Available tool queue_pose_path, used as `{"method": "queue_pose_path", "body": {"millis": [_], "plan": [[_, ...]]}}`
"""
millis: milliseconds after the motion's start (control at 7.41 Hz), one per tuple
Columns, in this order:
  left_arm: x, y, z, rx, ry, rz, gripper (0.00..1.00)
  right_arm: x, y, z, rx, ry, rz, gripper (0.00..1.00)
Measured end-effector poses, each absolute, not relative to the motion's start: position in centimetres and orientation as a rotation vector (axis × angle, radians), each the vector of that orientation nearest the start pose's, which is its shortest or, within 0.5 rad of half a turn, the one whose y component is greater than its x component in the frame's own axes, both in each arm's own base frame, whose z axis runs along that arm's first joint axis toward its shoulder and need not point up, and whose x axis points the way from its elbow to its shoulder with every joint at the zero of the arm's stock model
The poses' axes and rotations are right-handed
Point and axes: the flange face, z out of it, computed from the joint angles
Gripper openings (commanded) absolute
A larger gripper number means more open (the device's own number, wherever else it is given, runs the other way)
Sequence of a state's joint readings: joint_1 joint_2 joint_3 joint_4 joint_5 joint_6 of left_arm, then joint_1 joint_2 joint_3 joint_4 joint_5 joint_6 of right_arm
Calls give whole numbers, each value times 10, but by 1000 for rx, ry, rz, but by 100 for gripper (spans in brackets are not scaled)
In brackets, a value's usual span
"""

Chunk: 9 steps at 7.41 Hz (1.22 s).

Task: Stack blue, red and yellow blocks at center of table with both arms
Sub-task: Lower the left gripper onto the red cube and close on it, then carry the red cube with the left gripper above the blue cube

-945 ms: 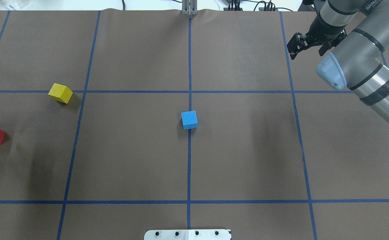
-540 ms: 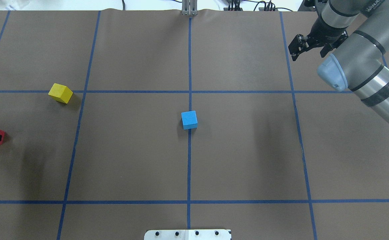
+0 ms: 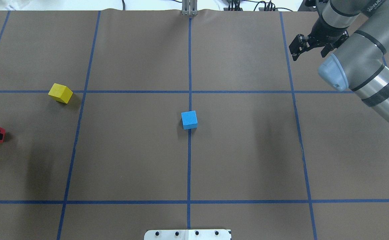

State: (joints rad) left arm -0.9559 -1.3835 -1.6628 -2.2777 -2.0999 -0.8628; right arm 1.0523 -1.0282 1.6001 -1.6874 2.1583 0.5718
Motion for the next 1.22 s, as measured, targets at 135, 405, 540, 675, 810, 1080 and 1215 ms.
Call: {"method": "queue_pose_path", "body": {"millis": [135, 405, 540, 675, 810, 1080, 1215], "plan": [[196, -421, 581, 79, 769, -78, 0, -266, -626, 345, 79, -722, -82, 99], [226, -462, 435, 41, 746, -93, 0, -262, -627, 346, 80, -721, -75, 99], [257, -485, 359, 10, 748, -108, 0, -259, -628, 348, 78, -719, -70, 99], [304, -504, 291, -33, 759, -137, 0, -256, -628, 352, 76, -717, -64, 99], [358, -519, 239, -69, 779, -172, 0, -253, -627, 355, 72, -714, -59, 99], [459, -543, 173, -104, 825, -220, 0, -248, -627, 360, 68, -712, -51, 99], [496, -548, 157, -98, 829, -231, 0, -246, -626, 362, 67, -712, -49, 99]]}}
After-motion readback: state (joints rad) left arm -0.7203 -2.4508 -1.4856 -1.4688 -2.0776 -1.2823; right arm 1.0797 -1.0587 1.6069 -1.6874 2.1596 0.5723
